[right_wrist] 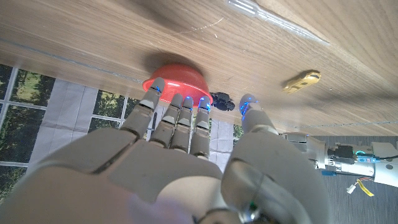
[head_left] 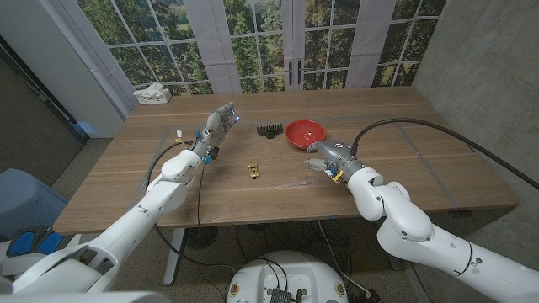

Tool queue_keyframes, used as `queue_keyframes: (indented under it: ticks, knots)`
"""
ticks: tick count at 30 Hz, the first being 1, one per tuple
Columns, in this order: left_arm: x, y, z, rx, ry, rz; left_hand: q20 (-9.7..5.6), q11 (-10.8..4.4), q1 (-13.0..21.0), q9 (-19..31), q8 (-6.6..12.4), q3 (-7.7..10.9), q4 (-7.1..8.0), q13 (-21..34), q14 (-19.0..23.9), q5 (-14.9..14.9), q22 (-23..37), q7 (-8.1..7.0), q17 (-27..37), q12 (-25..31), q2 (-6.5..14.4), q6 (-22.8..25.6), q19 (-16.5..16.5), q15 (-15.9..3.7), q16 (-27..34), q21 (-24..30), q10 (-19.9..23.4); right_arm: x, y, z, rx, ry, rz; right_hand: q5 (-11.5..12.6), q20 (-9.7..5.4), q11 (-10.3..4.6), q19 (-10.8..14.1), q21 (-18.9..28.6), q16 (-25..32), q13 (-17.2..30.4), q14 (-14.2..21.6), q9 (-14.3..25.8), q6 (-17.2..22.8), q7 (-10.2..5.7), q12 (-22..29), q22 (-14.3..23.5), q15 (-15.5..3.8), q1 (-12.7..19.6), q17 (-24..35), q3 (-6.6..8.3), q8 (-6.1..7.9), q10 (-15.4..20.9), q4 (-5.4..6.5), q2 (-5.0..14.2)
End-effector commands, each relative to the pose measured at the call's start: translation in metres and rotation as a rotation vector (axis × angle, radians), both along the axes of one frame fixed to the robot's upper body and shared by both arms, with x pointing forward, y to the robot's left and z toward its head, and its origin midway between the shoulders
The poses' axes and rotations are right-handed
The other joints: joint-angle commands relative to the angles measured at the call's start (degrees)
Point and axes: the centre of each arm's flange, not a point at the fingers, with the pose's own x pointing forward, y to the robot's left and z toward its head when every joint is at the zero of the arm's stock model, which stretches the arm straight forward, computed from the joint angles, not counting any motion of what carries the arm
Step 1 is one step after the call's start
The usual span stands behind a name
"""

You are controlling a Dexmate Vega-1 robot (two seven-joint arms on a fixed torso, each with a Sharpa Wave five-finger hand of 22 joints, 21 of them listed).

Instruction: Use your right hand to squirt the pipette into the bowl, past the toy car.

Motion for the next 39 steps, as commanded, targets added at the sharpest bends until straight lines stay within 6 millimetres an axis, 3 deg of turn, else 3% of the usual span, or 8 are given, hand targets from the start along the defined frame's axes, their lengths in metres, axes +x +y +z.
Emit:
queue_keyframes:
  ticks: [1,8,10,12,24,30,33,39]
  knots:
    - [-0.003,0.000,-0.003,0.002,0.004,-0.003,0.62,0.25,0.6,0.3,0.22,0.11,-0.31,0.2,-0.3,0.3,0.1,-0.06,0.1,0.3,3.7,0.4,0.2,0.33,0.1,0.0,-1.3,-0.001,0.005,-0.011,-0.041,0.007,-0.033,-0.4,-0.02,-0.25,0.7,0.3,0.5,0.2,0.5,0.1,0.9,0.01,0.1,0.1,-0.14,1.3,0.1,0.05,0.24,0.7,0.01,-0.58]
    - [-0.004,-0.001,-0.006,0.002,0.007,-0.008,0.67,0.30,0.6,0.3,0.23,0.09,-0.39,0.2,-0.3,0.3,0.1,-0.06,0.1,0.4,3.6,0.5,0.2,0.37,0.1,0.0,-1.2,-0.001,0.007,-0.014,-0.049,0.020,-0.050,-1.0,-0.54,-0.52,1.4,0.4,0.4,0.2,0.5,0.1,1.3,-0.49,0.1,0.1,-0.72,4.3,-0.1,0.46,0.10,1.6,-0.49,-1.68]
    - [-0.004,-0.001,-0.006,0.002,0.006,-0.009,0.68,0.31,0.6,0.3,0.25,0.08,-0.41,0.2,-0.2,0.3,0.1,0.00,0.1,0.4,3.6,0.5,0.1,0.41,0.1,-0.1,-1.2,-0.001,0.007,-0.016,-0.056,0.018,-0.059,-2.2,-1.98,-0.85,4.6,1.6,3.2,0.6,5.7,0.1,1.5,-0.71,0.9,0.4,-2.47,7.9,0.8,0.32,-0.40,4.6,0.27,-2.22]
    - [-0.005,-0.001,-0.006,0.004,0.005,-0.009,0.70,0.31,0.6,0.3,0.25,0.08,-0.42,0.2,-0.3,0.3,0.1,0.02,0.1,0.3,3.6,0.5,0.1,0.41,0.1,-0.1,-1.2,-0.001,0.008,-0.017,-0.067,0.015,-0.062,-2.3,-2.05,-0.86,5.3,1.9,3.4,0.7,5.9,0.2,1.6,-0.72,1.0,0.4,-2.55,8.3,1.0,0.24,-0.43,5.1,0.28,-2.30]
    - [-0.007,-0.001,-0.008,0.003,0.008,-0.008,0.69,0.27,0.6,0.4,0.24,0.03,-0.49,0.2,-0.2,0.3,0.1,0.01,0.1,0.4,3.6,0.6,0.2,0.31,0.1,-0.1,-1.1,0.000,0.017,-0.029,-0.114,-0.001,-0.050,-2.9,-1.99,-1.65,5.4,2.0,3.6,1.3,5.0,0.2,3.8,-1.59,1.8,0.6,-3.01,12.4,1.6,0.17,0.04,7.5,-0.26,-3.78]
    - [-0.008,-0.002,-0.010,0.010,0.015,-0.010,0.65,0.30,0.6,0.4,0.26,-0.04,-0.46,0.2,0.0,0.3,0.1,-0.12,0.1,0.4,3.6,0.7,0.4,0.25,0.2,0.0,-0.9,0.001,0.018,-0.035,-0.117,-0.018,-0.050,-3.2,-1.98,-2.60,5.5,2.0,3.6,1.8,4.2,0.2,7.1,-2.32,2.8,0.6,-3.31,13.7,2.1,-0.98,0.90,10.6,0.50,-5.32]
    - [-0.009,-0.002,-0.010,0.010,0.017,-0.009,0.64,0.25,0.6,0.4,0.27,-0.06,-0.44,0.2,0.0,0.3,0.1,-0.13,0.1,0.4,3.6,0.8,0.4,0.27,0.2,0.0,-0.9,0.000,0.020,-0.038,-0.126,-0.025,-0.053,-3.1,-2.27,-3.40,5.5,2.0,3.9,2.0,4.3,0.2,7.9,-3.06,3.0,0.6,-3.97,15.1,2.3,-0.87,1.04,11.4,0.29,-5.22]
    - [-0.010,-0.002,-0.010,0.016,0.016,-0.013,0.61,0.32,0.5,0.4,0.25,-0.11,-0.41,0.2,0.0,0.3,0.1,-0.13,0.1,0.4,3.6,0.8,0.4,0.30,0.2,0.0,-0.9,0.001,0.021,-0.042,-0.136,-0.040,-0.054,-3.1,-2.74,-3.45,5.8,2.2,4.2,2.3,4.6,0.2,8.8,-3.38,3.2,0.7,-4.37,17.1,2.6,-0.53,1.14,12.0,0.25,-4.52]
